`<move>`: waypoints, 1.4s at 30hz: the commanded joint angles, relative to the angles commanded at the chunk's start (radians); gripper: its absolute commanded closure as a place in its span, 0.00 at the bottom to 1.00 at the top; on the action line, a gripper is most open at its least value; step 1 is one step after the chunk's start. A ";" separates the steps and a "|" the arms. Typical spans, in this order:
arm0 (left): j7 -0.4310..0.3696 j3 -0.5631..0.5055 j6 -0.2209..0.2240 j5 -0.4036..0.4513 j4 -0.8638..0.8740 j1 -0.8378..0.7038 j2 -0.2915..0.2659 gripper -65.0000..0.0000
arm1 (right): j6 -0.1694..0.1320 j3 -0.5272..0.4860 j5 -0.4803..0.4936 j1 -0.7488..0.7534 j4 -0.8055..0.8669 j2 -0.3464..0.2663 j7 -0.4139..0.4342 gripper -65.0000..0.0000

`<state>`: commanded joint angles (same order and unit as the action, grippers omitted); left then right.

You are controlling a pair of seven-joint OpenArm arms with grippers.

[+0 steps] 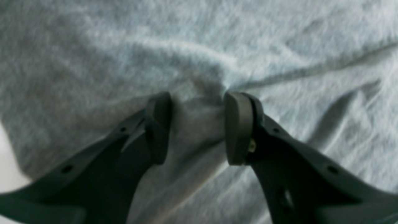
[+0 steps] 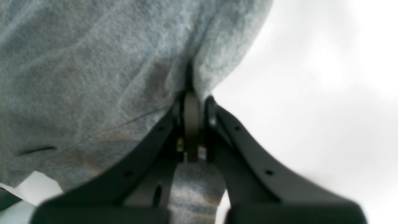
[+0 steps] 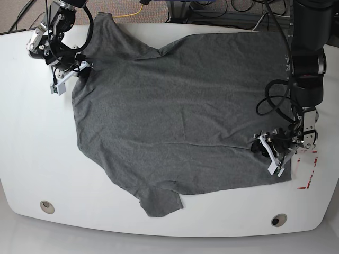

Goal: Layout the t-shirt on the table in an organized manner, then fold the t-shirt properly
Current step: 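Move the left gripper along the side edge toward the hem and grasp, then release the hem and raise the left gripper back toward the shoulder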

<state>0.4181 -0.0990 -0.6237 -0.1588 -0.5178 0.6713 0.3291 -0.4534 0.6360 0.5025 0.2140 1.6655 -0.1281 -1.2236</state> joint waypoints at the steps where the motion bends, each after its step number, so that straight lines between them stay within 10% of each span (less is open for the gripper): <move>1: -0.006 -0.012 0.012 0.000 0.011 0.008 0.000 0.59 | 0.000 0.000 0.000 0.000 0.000 0.000 0.000 1.00; 8: -0.066 -0.046 0.115 0.000 0.051 0.055 -0.028 0.59 | -0.002 0.000 -0.002 0.000 0.000 0.000 0.000 1.00; 23: 0.063 -0.040 0.110 -0.006 -0.198 0.009 0.014 0.58 | -0.002 0.000 0.000 -0.002 0.000 -0.005 0.000 1.00; 28: 0.158 0.021 0.091 -0.006 -0.397 -0.049 0.058 0.58 | -0.002 0.000 0.000 -0.002 0.000 -0.003 0.000 1.00; 32: 0.342 0.178 -0.064 -0.006 -0.592 -0.126 0.061 0.58 | -0.002 0.000 0.000 -0.002 0.000 -0.002 0.000 1.00; 37: 0.592 0.339 -0.074 -0.005 -0.856 -0.276 0.060 0.57 | -0.002 0.000 -0.005 -0.021 -0.002 -0.002 0.000 1.00; 42: 0.758 0.402 -0.074 -0.006 -1.086 -0.443 0.057 0.28 | -0.002 0.000 -0.006 -0.026 -0.003 -0.002 0.000 1.00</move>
<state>1.1761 0.3030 -0.6981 -0.1649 -1.6042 0.2279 0.3859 -0.4549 0.6360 0.4964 0.1880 1.6625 -0.1297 -1.2236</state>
